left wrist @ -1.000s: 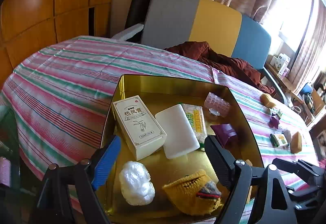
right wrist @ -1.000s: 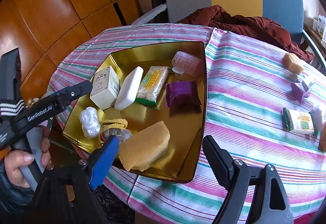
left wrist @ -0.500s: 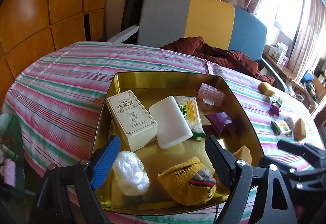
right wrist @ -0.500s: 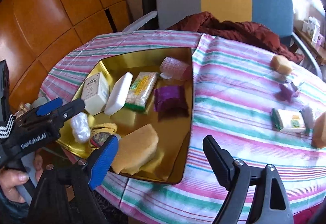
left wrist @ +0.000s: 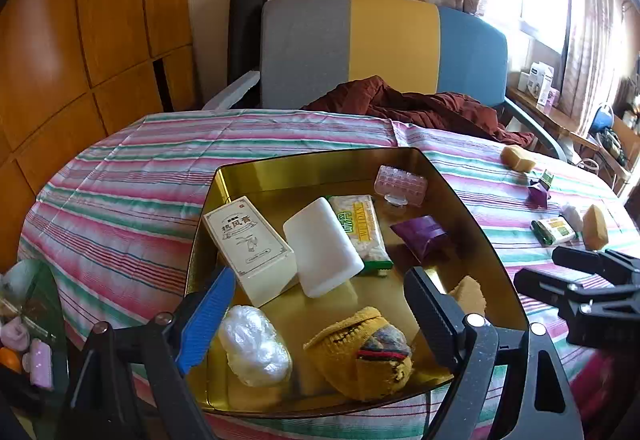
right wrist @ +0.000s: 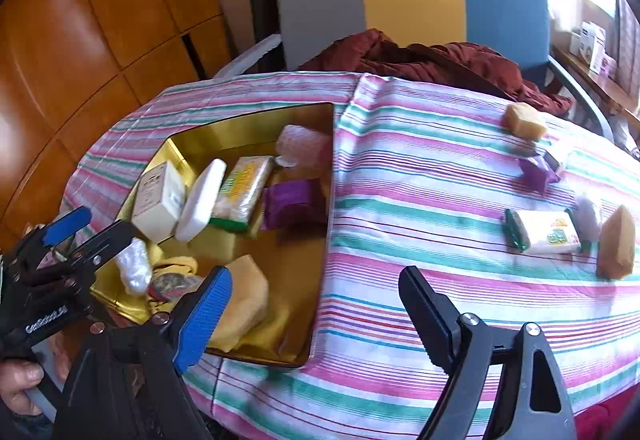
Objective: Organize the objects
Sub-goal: 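Move both grippers back toward the remaining items on the cloth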
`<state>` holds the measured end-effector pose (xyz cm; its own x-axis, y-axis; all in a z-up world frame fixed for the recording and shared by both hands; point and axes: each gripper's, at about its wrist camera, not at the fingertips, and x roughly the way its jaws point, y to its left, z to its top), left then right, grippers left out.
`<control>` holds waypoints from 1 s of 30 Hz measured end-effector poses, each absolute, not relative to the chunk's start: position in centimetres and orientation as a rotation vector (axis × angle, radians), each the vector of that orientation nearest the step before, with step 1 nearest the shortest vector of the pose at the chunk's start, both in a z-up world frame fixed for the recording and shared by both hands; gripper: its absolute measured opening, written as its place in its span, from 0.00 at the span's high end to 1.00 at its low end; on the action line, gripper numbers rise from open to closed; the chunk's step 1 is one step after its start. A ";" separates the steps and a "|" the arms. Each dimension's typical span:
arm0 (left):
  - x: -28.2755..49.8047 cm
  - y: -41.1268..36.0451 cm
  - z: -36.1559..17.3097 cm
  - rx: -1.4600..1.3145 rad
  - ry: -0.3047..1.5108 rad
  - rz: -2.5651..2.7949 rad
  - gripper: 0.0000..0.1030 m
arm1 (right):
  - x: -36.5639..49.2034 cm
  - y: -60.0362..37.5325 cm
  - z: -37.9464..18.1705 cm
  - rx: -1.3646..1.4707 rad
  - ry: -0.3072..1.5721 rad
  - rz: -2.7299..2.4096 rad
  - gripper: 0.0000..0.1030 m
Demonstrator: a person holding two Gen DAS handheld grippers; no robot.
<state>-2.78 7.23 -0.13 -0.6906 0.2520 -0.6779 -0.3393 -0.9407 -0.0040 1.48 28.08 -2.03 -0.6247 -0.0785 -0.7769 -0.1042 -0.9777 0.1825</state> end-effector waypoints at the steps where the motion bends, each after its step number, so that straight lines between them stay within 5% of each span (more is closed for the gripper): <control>1: -2.7 7.4 -0.1 -1.020 0.182 2.619 0.15 | 1.5 28.4 -2.0 -1.350 0.339 2.795 0.16; 30: -0.9 12.7 1.7 -0.916 0.366 2.542 0.15 | 1.8 45.3 1.4 -1.060 0.288 2.546 0.16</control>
